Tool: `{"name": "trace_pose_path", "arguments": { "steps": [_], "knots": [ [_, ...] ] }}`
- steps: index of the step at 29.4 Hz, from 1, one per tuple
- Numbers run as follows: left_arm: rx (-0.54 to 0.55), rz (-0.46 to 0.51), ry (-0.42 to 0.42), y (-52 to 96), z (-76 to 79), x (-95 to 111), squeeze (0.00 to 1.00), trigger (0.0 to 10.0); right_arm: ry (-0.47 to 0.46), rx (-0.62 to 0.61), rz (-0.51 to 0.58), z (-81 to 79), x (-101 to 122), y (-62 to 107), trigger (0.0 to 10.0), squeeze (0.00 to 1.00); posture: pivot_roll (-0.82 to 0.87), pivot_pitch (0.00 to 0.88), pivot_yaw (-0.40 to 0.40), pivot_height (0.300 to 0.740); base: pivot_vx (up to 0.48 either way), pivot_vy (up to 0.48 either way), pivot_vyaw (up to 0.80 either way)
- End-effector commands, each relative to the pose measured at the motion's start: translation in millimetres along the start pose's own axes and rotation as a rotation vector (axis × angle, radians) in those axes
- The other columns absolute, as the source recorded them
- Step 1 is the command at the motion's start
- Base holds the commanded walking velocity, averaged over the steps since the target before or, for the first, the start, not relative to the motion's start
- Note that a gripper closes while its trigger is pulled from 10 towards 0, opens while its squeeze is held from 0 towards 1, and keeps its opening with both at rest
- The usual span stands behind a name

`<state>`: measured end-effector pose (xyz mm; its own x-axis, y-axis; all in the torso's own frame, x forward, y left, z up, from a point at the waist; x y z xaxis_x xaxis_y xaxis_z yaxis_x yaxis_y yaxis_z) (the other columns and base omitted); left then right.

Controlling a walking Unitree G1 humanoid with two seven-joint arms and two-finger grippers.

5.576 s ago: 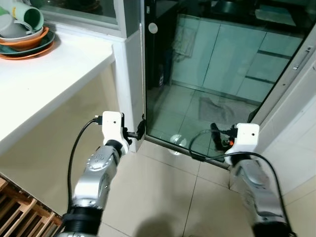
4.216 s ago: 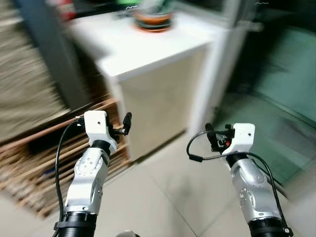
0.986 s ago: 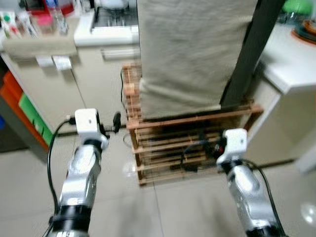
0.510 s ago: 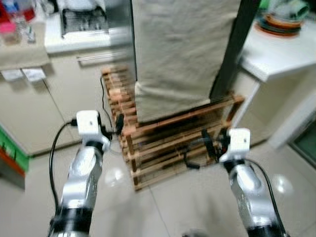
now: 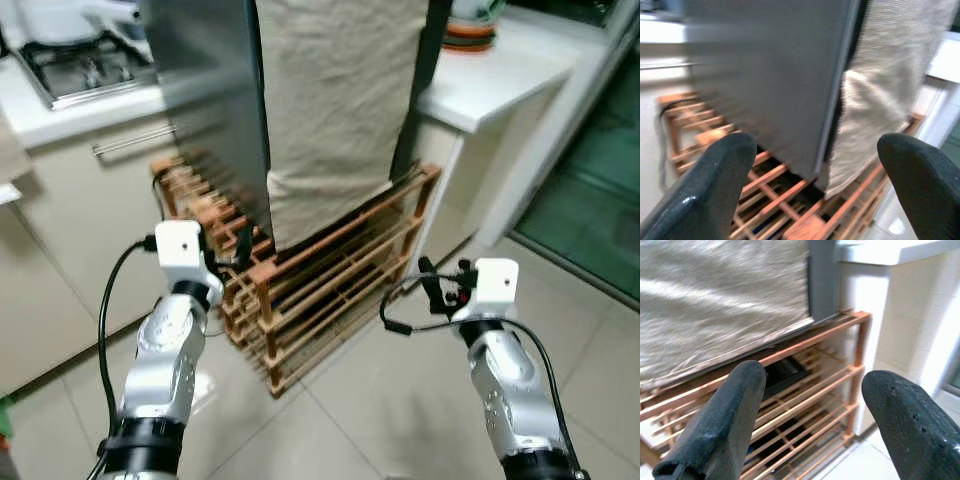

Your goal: Restocking fridge

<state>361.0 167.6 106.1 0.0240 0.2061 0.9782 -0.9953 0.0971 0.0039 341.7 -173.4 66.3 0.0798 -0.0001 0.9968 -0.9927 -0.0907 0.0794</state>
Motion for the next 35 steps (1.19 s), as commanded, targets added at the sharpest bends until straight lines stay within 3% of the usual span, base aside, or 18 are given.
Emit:
{"name": "trace_pose_path", "arguments": {
  "steps": [1,11,14,18,20,29,35],
  "knots": [
    [-0.041,0.008,0.009,-3.2,13.6,2.1,0.0,10.0,0.007,-0.042,0.003,14.9,1.1,2.1,10.0,0.0,-0.1,0.0,0.024,0.74,0.0,0.48,-0.78],
    [-0.064,0.023,-0.032,-4.6,21.5,5.5,0.0,10.0,0.023,-0.064,0.057,16.7,14.6,-0.6,10.0,0.0,-0.1,0.0,0.022,0.74,0.0,0.336,-0.6],
    [-0.081,0.127,-0.09,-3.4,25.9,40.5,0.0,10.0,0.057,-0.132,0.263,19.0,70.7,6.8,10.0,0.0,-0.1,0.0,0.022,0.74,0.0,0.0,0.0],
    [-0.085,0.139,-0.086,-0.9,25.9,49.6,0.0,10.0,0.038,-0.168,0.286,23.3,78.9,12.8,10.0,0.0,-0.1,0.0,0.018,0.74,0.0,0.0,0.0],
    [-0.203,0.17,-0.213,9.1,47.7,62.5,0.0,10.0,0.008,-0.204,0.252,31.7,73.4,22.6,10.0,0.0,-0.11,0.0,0.012,0.74,0.0,0.0,0.0],
    [-0.28,0.22,-0.065,7.8,71.7,84.8,0.0,10.0,0.039,-0.198,0.253,26.2,79.2,23.7,10.0,0.0,-0.11,0.0,0.025,0.74,0.053,0.0,0.0],
    [-0.308,0.214,-0.057,10.3,80.4,83.6,0.0,10.0,0.065,-0.191,0.274,25.3,89.5,13.6,10.0,0.0,-0.11,0.0,0.03,0.74,0.48,0.0,0.0]
  ]
}}
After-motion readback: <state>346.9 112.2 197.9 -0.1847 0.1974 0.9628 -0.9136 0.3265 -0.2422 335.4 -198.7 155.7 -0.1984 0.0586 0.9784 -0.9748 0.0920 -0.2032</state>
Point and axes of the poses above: a point about 5 cm out from each wrist's last joint towards the gripper, its own y axis pointing back from the gripper into the wrist, its own x axis along the axis of the wrist's last joint, z = x × y, the point moved 6 cm from there along -y, pointing out of the wrist towards the gripper, and after that the axes turned 5 degrees about y, right-handed, at the moved point
